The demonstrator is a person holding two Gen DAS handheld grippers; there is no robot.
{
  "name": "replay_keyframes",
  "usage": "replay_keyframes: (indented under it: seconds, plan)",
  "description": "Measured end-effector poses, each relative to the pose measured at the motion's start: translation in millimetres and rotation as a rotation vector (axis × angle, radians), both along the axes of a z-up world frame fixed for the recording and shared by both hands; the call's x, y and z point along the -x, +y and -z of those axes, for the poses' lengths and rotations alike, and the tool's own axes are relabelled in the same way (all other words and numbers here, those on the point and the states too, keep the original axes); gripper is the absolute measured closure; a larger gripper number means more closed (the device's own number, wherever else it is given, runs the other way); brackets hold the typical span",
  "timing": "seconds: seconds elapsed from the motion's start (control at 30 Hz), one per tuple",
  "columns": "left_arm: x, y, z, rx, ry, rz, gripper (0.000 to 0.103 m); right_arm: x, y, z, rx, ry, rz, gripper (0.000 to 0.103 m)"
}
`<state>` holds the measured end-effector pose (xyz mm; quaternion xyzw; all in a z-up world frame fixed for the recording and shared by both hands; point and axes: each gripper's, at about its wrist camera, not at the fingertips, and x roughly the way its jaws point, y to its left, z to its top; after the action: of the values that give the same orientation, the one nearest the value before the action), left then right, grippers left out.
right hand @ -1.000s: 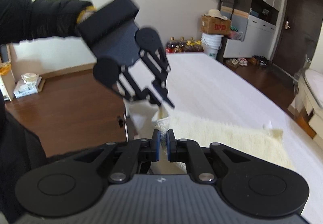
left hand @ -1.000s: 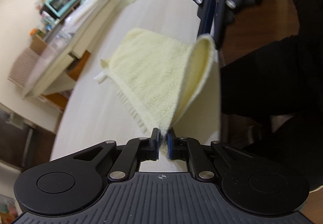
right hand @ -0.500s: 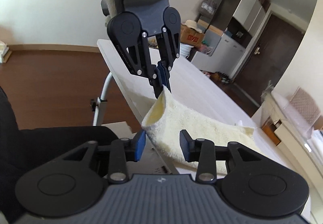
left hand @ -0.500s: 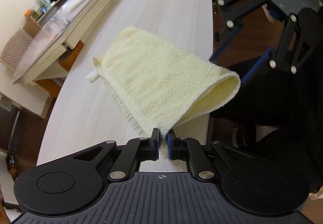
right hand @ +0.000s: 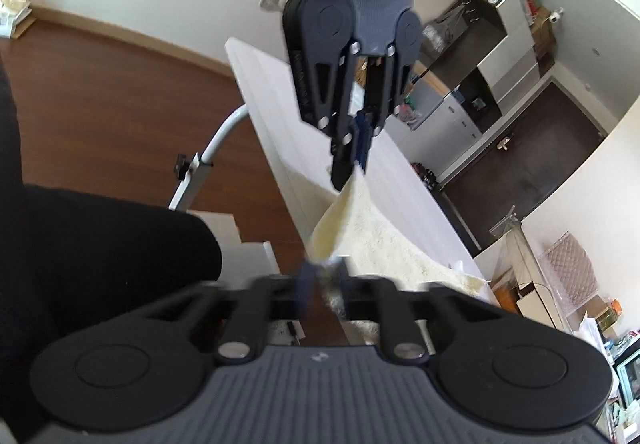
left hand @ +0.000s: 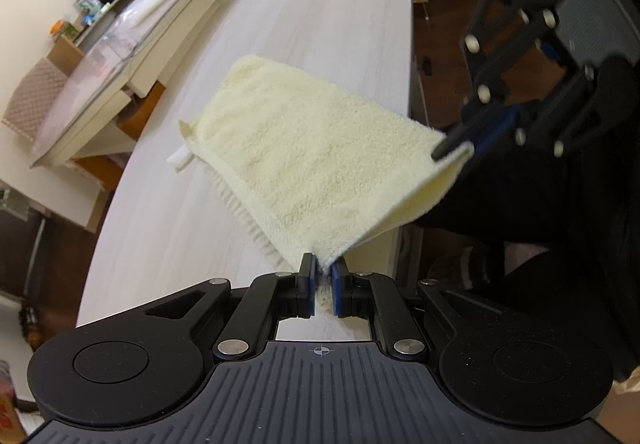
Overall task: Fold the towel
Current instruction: 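Lift the towel edge with both grippers and fold it over onto itself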
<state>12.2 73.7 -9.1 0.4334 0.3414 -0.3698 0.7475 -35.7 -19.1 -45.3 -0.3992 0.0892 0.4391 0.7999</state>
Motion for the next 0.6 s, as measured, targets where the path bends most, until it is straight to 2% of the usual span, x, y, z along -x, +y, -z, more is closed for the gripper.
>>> replay_keyframes:
  seconds: [0.07, 0.13, 0.3, 0.5, 0.6]
  plan:
    - [7, -3, -2, -0.017, -0.003, 0.030, 0.095, -2, -10, -10, -0.043, 0.080, 0.005, 0.095]
    - [13, -7, -7, -0.032, 0.004, 0.057, 0.094, -15, -29, -24, -0.112, 0.198, 0.008, 0.095]
    - [10, -13, -28, 0.003, -0.012, 0.073, 0.094, -48, -67, -57, -0.256, 0.374, 0.025, 0.095]
    - [-31, -27, -52, 0.050, -0.094, 0.008, 0.094, -102, -90, -79, -0.399, 0.467, 0.108, 0.095]
    - [-58, -38, -53, 0.046, -0.119, -0.018, 0.094, -128, -96, -80, -0.446, 0.500, 0.159, 0.095]
